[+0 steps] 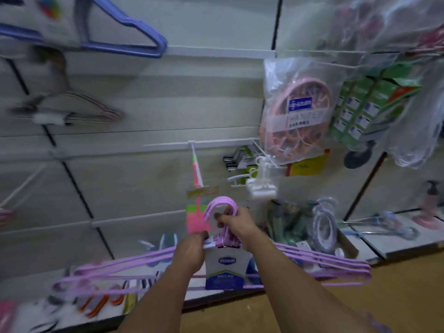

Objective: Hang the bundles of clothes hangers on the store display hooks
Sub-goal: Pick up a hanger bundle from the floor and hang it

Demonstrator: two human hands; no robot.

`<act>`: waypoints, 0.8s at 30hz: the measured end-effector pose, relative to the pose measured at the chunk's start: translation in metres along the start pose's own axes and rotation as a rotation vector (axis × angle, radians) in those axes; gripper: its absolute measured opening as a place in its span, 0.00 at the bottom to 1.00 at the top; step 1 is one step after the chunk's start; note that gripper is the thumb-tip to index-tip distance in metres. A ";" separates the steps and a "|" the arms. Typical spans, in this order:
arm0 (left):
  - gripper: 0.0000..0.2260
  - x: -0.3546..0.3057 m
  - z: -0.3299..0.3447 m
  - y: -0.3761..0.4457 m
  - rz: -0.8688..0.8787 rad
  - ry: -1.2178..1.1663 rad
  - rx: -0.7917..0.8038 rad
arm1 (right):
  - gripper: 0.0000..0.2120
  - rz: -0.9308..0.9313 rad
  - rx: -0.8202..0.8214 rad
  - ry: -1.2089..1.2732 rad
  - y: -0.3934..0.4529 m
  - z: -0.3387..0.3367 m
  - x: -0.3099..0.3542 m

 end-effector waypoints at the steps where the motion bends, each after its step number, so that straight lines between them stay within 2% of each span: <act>1: 0.15 0.011 -0.006 -0.005 -0.022 0.001 -0.013 | 0.03 -0.021 0.015 -0.033 0.000 0.013 0.005; 2: 0.16 0.022 -0.011 -0.010 -0.050 0.006 -0.026 | 0.05 -0.039 0.057 -0.080 0.002 0.025 0.007; 4: 0.17 0.047 -0.024 -0.022 -0.106 0.001 -0.054 | 0.17 -0.067 0.284 -0.237 0.001 0.056 0.006; 6: 0.17 0.074 -0.038 -0.035 -0.145 -0.001 -0.078 | 0.35 -0.034 0.490 -0.693 -0.001 0.084 -0.011; 8: 0.18 0.101 -0.051 -0.048 -0.175 -0.011 -0.078 | 0.43 -0.117 0.420 -1.197 0.001 0.101 -0.021; 10: 0.20 0.128 -0.064 -0.063 -0.211 -0.031 -0.081 | 0.35 -0.267 0.297 -1.422 -0.002 0.127 -0.020; 12: 0.18 0.152 -0.078 -0.079 -0.236 -0.059 -0.086 | 0.23 -0.369 0.263 -1.359 -0.006 0.157 -0.018; 14: 0.16 0.181 -0.097 -0.094 -0.263 -0.085 -0.103 | 0.17 -0.402 0.304 -1.253 -0.011 0.191 -0.012; 21: 0.15 0.279 -0.152 -0.127 -0.355 -0.099 -0.124 | 0.15 -0.361 0.427 -1.210 -0.019 0.304 0.012; 24: 0.10 0.321 -0.167 -0.144 -0.372 0.010 -0.084 | 0.15 -0.333 0.449 -1.197 -0.022 0.336 0.012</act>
Point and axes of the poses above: each hand's wrist, its own y-axis towards the middle knuckle, its own z-axis out of the palm, x = y × z, the point moved 5 cm from there along y, towards the middle knuckle, and after that the axes turned 1 degree about -y, right-handed, at the moved point
